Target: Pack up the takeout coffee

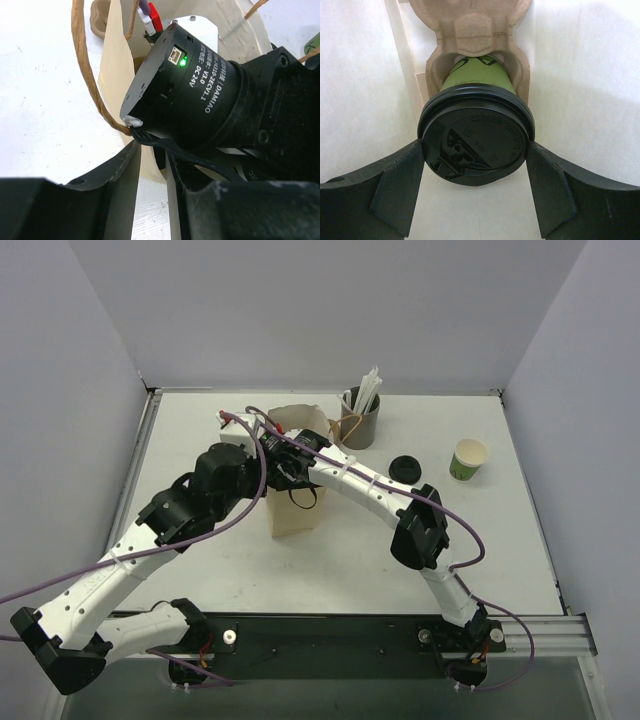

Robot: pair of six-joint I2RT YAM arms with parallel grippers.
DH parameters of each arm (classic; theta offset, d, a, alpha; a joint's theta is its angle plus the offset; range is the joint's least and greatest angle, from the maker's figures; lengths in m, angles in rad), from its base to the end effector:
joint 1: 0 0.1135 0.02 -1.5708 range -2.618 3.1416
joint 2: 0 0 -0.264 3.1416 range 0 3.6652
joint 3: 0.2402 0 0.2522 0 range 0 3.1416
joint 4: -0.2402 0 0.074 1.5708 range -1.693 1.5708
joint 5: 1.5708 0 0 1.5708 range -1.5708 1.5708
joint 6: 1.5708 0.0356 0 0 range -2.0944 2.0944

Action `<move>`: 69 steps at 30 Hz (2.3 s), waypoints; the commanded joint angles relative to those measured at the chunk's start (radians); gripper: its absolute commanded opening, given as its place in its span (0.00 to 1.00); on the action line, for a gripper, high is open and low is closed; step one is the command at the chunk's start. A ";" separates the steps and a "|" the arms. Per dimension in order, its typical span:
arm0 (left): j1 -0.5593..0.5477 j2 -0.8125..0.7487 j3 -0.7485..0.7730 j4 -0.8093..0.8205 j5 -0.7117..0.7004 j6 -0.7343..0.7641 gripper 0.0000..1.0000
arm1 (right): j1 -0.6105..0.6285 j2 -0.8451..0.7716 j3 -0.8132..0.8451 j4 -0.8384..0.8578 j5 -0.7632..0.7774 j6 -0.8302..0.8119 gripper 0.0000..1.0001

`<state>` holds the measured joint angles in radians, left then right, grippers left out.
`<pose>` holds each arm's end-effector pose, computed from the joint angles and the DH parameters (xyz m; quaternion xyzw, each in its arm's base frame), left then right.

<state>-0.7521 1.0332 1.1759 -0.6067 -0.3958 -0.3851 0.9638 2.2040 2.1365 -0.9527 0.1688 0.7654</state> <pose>0.1659 -0.1364 0.3867 0.0506 0.8390 -0.1365 0.5243 0.2797 0.3923 0.2767 -0.0722 0.9565 0.1534 0.2375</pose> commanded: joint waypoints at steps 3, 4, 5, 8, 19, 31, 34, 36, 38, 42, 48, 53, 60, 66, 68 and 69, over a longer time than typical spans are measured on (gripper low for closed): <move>-0.006 0.030 0.071 -0.024 -0.054 0.025 0.34 | 0.027 0.082 -0.049 -0.143 -0.031 0.012 0.43; -0.006 0.031 0.071 -0.027 -0.055 0.026 0.33 | 0.027 0.082 -0.049 -0.143 -0.029 0.011 0.43; -0.006 0.031 0.071 -0.027 -0.057 0.026 0.33 | 0.027 0.082 -0.049 -0.143 -0.029 0.011 0.43; -0.004 0.031 0.071 -0.028 -0.060 0.026 0.28 | 0.027 0.082 -0.049 -0.144 -0.028 0.009 0.43; -0.004 0.031 0.064 -0.031 -0.057 0.029 0.11 | 0.024 0.099 -0.050 -0.141 -0.037 0.005 0.43; -0.003 0.013 0.044 -0.048 -0.084 0.022 0.04 | 0.019 0.112 -0.050 -0.136 -0.055 -0.003 0.43; -0.004 0.013 0.037 -0.045 -0.094 0.025 0.00 | 0.015 0.097 -0.040 -0.135 -0.060 -0.002 0.46; -0.003 0.011 0.036 -0.047 -0.094 0.025 0.00 | 0.012 0.086 -0.032 -0.136 -0.061 0.000 0.50; -0.003 0.005 0.028 -0.044 -0.097 0.022 0.00 | 0.007 0.072 -0.018 -0.135 -0.061 -0.001 0.54; -0.004 -0.009 0.015 -0.047 -0.098 0.012 0.00 | 0.000 0.049 0.002 -0.136 -0.074 0.003 0.60; -0.003 -0.021 -0.002 -0.057 -0.103 -0.005 0.00 | -0.002 0.017 0.013 -0.138 -0.077 0.012 0.77; -0.003 -0.021 -0.004 -0.059 -0.103 -0.006 0.00 | 0.000 -0.006 0.031 -0.141 -0.072 0.015 0.87; -0.001 -0.019 -0.007 -0.067 -0.103 -0.014 0.00 | 0.001 -0.026 0.076 -0.158 -0.071 0.023 0.91; -0.003 -0.015 0.004 -0.073 -0.094 -0.020 0.00 | 0.000 -0.043 0.085 -0.162 -0.065 0.037 0.92; -0.001 -0.013 0.005 -0.073 -0.094 -0.018 0.00 | 0.001 -0.044 0.094 -0.166 -0.066 0.038 0.93; -0.001 -0.015 0.004 -0.074 -0.091 -0.018 0.00 | 0.001 -0.043 0.100 -0.172 -0.061 0.040 0.94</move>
<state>-0.7578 1.0264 1.1687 -0.6704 -0.4679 -0.3973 0.9619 2.2086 2.1883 -1.0428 0.0986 0.7898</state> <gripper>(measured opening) 0.074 0.928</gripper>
